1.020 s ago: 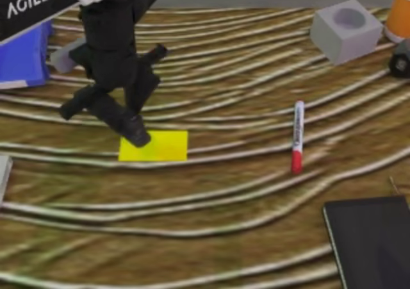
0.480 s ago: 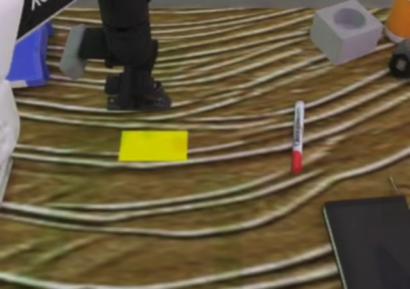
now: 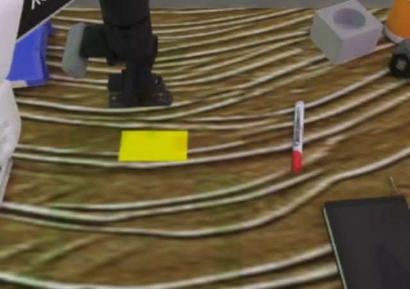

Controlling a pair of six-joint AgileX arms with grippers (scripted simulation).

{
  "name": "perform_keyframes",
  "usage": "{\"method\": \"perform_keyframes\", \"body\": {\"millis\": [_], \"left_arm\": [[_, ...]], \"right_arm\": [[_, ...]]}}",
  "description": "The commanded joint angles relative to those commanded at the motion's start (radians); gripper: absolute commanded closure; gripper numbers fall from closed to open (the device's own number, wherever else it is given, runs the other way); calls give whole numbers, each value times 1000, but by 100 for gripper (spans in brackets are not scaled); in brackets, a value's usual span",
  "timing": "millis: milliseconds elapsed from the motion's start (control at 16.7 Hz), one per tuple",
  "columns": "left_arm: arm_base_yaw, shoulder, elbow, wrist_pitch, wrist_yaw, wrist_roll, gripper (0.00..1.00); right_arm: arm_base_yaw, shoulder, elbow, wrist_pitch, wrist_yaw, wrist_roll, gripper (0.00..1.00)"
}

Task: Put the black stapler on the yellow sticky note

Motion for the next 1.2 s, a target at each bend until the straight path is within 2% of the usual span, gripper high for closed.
{"method": "perform_keyframes", "body": {"millis": [180, 540, 900, 1200], "left_arm": [[4, 7, -63, 71, 0, -2, 100], [-1, 45, -280, 329, 1, -1, 100], [-3, 51, -311, 362, 1, -1, 100], [-3, 51, -311, 362, 1, -1, 62]], "right_arm": [[0, 0, 0, 0, 0, 0, 0], [0, 0, 0, 0, 0, 0, 0], [0, 0, 0, 0, 0, 0, 0], [0, 0, 0, 0, 0, 0, 0]]}}
